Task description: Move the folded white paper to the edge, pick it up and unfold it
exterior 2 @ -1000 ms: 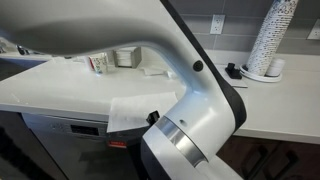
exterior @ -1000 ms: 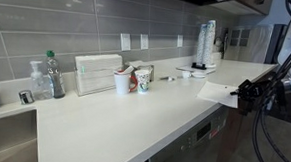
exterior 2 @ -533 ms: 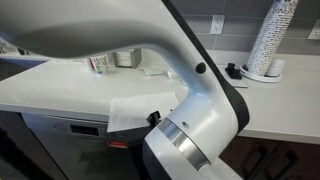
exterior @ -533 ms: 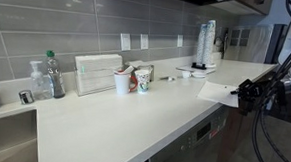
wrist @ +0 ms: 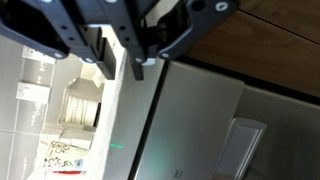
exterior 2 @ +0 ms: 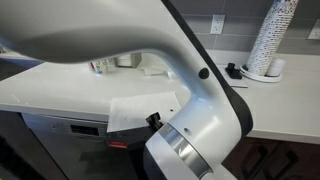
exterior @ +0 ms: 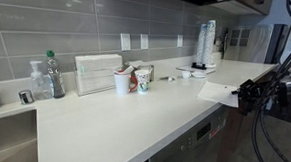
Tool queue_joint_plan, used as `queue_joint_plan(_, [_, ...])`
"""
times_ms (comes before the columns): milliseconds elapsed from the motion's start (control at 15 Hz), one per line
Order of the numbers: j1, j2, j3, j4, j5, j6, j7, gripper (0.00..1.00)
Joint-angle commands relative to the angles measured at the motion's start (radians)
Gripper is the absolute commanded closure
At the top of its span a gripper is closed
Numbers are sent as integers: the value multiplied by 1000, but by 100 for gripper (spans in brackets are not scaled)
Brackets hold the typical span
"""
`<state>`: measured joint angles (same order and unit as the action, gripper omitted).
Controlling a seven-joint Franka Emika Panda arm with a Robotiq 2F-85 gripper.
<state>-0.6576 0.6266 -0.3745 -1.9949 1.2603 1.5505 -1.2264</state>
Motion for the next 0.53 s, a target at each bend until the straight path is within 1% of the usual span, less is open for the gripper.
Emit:
queue_joint_plan(0, [-38, 26, 7, 15, -10, -57, -44, 72])
queue_joint_plan(67, [-42, 30, 7, 16, -11, -65, -51, 70])
queue_joint_plan(133, [-46, 33, 7, 17, -11, -71, -56, 74])
queue_joint_plan(200, [-50, 37, 8, 19, -12, -77, -61, 74])
queue_joint_plan(267, [-53, 40, 7, 20, -12, -81, -63, 77])
queue_joint_plan(400, [-57, 46, 8, 22, -12, -87, -68, 78])
queue_joint_plan(467, [-59, 48, 8, 24, -11, -89, -69, 81])
